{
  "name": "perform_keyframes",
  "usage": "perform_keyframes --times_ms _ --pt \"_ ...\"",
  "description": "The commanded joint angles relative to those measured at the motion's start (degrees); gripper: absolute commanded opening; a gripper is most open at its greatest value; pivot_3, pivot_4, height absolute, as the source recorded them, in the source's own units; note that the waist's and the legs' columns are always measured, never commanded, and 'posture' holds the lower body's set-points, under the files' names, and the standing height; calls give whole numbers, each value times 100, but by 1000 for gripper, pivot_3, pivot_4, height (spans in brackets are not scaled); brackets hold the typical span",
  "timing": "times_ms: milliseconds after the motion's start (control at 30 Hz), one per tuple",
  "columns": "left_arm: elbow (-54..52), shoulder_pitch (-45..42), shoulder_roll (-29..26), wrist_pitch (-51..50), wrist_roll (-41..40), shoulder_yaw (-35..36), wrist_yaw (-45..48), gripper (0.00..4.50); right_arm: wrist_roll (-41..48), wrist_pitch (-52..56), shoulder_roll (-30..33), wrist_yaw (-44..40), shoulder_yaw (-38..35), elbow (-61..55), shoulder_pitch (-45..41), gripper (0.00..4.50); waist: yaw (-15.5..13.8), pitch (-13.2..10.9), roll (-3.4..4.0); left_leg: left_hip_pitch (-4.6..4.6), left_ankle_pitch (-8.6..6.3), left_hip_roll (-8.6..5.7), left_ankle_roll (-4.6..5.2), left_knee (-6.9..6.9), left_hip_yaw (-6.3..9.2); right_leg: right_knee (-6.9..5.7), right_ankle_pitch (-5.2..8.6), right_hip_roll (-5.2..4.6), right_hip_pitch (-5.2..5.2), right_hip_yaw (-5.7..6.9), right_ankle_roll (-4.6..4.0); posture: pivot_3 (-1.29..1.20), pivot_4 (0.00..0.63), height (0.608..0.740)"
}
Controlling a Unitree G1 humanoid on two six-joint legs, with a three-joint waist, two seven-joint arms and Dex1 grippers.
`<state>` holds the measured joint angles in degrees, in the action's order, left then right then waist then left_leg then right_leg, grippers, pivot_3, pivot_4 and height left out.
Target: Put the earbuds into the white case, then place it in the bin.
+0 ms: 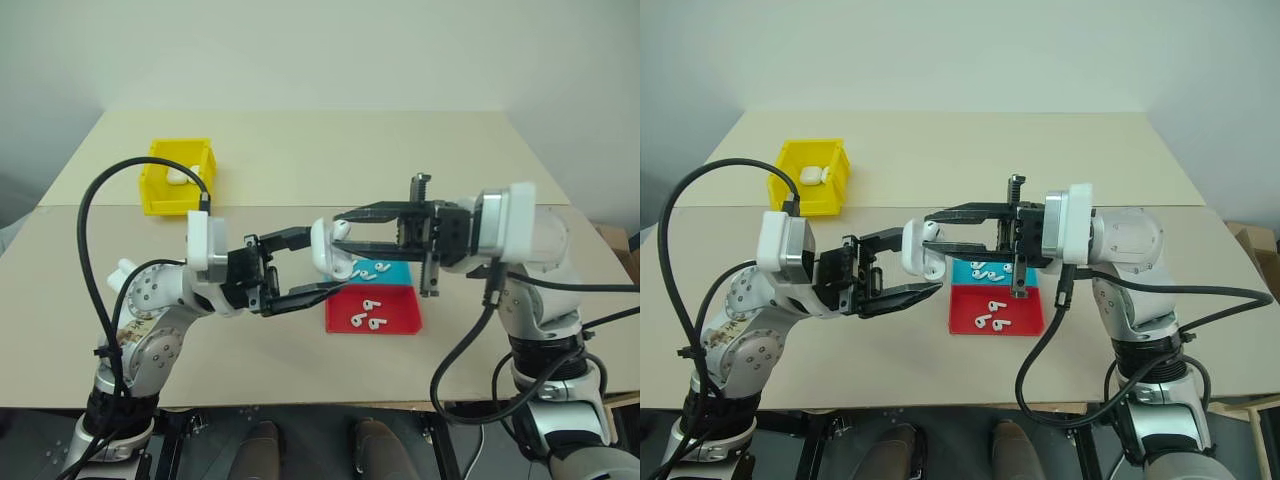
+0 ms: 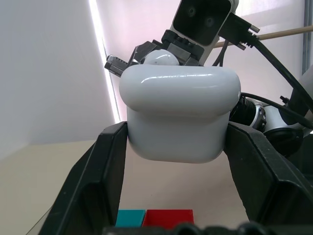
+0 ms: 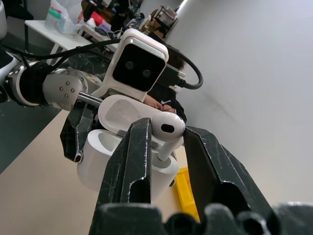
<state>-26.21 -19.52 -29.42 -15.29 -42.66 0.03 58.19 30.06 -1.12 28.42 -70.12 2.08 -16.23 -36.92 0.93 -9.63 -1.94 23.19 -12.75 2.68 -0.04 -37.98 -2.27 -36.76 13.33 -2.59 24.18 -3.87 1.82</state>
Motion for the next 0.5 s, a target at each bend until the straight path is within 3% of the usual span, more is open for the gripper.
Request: perform_keyframes --times_ms 33,67,300,500 --pt "-161 -96 58 102 -36 41 7 2792 -223 -231 72 -100 148 35 -7 2218 3 0 0 0 0 0 0 0 0 0 0 0 0 0 0 0 150 740" --pt "-157 -95 62 102 -28 42 11 2792 -269 -265 71 -77 162 53 -8 2513 5 0 0 -1 0 0 0 0 0 0 0 0 0 0 0 0 150 740" --pt "-96 -54 79 132 108 77 -6 2792 -115 -301 256 -226 60 -7 69 2513 -3 0 0 0 0 1 0 0 -1 1 0 2 0 0 -1 0 150 740" --pt "386 652 -265 645 635 271 454 2792 -120 518 1334 -415 -205 308 -283 2513 5 -1 1 0 0 3 0 0 -4 3 0 1 1 -2 -5 0 150 740"
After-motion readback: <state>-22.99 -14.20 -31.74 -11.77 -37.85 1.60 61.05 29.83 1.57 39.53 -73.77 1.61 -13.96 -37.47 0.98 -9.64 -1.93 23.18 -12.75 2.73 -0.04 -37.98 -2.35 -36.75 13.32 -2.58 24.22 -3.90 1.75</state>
